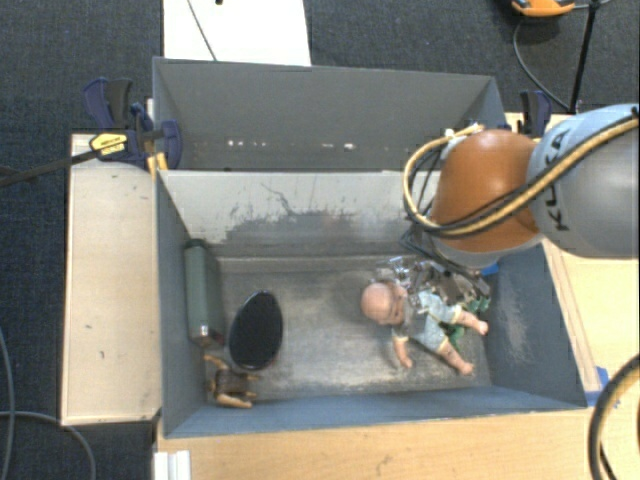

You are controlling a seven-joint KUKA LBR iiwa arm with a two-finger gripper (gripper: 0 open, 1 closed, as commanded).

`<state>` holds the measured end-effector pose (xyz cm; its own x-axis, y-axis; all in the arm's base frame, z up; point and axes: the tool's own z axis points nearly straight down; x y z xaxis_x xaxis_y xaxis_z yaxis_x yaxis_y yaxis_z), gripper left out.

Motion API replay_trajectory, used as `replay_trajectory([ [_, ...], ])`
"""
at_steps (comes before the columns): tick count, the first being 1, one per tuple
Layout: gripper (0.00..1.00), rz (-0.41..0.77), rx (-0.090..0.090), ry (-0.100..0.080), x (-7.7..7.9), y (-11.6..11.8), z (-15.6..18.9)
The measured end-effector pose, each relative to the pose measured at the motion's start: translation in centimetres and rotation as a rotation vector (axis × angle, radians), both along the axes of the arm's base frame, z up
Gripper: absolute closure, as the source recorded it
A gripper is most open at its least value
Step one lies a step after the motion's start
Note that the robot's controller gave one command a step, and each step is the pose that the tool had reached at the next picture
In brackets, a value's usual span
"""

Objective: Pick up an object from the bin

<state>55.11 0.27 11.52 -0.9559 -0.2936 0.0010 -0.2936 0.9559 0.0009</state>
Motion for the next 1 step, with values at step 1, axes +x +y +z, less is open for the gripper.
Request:
replay_trajectory([
  [1,1.0,-0.002,0.0,0.001,0.01,0.01,1.54],
])
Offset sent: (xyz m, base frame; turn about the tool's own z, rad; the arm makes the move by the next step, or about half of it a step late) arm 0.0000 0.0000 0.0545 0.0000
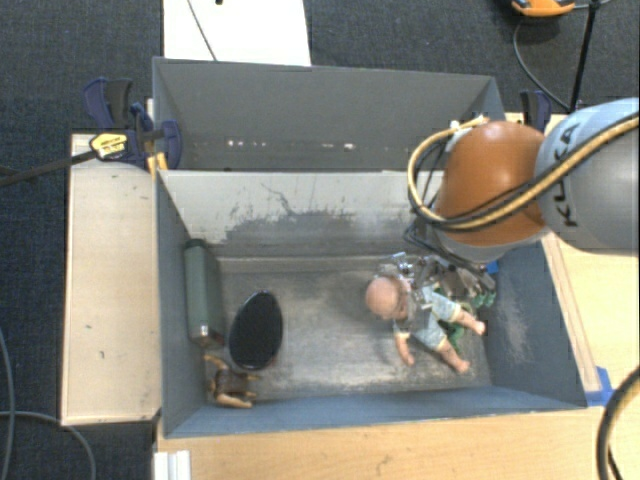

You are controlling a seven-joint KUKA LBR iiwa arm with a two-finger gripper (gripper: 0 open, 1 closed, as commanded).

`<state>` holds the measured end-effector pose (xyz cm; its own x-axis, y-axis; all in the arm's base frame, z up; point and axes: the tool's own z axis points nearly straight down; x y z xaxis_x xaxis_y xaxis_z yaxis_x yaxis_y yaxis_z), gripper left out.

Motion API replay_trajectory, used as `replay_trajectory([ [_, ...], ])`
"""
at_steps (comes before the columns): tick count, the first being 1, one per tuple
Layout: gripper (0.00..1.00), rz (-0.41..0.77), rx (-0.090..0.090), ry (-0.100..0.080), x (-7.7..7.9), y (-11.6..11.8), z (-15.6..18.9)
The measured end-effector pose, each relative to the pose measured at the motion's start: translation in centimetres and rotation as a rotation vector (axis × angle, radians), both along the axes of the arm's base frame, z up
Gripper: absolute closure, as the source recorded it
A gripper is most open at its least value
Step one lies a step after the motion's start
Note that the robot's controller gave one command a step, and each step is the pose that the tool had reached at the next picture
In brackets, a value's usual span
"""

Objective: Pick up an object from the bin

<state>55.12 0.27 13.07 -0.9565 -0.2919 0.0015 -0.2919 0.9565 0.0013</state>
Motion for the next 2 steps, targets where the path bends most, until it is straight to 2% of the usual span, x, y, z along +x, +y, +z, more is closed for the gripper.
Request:
replay_trajectory([
  [2,1.0,-0.002,-0.001,-0.004,0.1,0.0,2.6],
])
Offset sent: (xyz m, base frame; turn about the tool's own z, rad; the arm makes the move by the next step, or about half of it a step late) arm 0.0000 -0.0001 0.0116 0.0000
